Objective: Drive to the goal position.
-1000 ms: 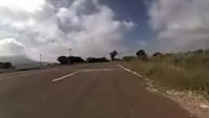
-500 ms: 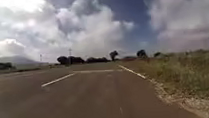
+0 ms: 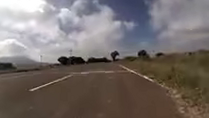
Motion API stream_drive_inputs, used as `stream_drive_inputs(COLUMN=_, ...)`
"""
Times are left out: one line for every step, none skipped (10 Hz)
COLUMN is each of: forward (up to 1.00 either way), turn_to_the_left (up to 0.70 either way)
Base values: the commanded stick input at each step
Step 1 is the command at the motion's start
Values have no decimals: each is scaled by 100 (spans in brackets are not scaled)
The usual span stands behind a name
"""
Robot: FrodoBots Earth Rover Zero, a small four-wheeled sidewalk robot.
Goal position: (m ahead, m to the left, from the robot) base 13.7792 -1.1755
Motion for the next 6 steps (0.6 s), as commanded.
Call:
stream_drive_inputs(forward=100, turn_to_the_left=-24)
stream_drive_inputs(forward=100, turn_to_the_left=-4)
stream_drive_inputs(forward=100, turn_to_the_left=0)
stream_drive_inputs(forward=100, turn_to_the_left=0)
stream_drive_inputs(forward=100, turn_to_the_left=0)
stream_drive_inputs(forward=100, turn_to_the_left=0)
